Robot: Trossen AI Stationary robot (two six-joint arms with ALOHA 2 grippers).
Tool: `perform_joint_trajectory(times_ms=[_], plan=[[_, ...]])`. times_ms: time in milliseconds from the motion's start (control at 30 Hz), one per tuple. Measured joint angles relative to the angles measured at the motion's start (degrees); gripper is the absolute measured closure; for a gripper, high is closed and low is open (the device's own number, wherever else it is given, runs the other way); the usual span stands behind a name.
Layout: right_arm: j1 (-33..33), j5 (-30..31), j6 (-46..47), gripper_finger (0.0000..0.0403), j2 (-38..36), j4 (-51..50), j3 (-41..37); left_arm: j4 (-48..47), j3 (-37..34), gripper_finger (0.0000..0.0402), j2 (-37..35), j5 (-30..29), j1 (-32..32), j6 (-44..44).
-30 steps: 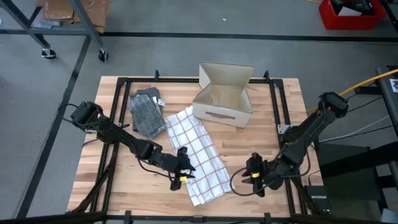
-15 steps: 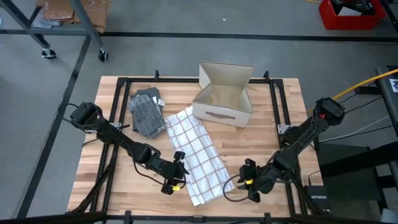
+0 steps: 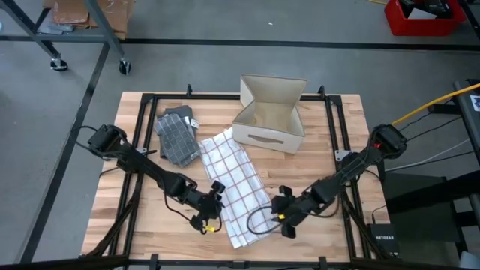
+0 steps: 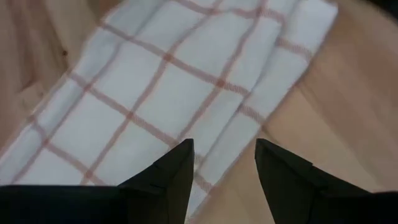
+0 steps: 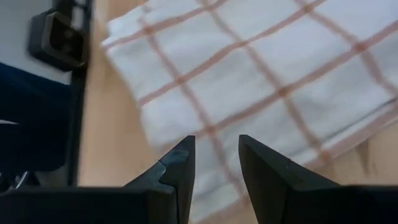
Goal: Fold towel
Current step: Fold the white towel
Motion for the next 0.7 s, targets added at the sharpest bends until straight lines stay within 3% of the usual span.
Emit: perform_joint_trajectory(times_ms=[133, 433, 700], plan=[[-2.98, 0.00, -0.01, 0.0276, 2.30, -0.18, 1.99, 0.69, -0.02, 0.0240, 2.91, 0.86, 0.98, 3.98], [-8.10, 0.00, -0.01, 0.0276, 4.85, 0.00, 5.07, 10.16, -0.02, 0.0240, 4.49, 0.85, 2.46, 1.54], [-10.04, 0.00, 0.03, 0.0276, 5.45, 0.08, 5.61, 10.07, -0.02, 0.0240, 9.44, 0.86, 2.46, 4.18]])
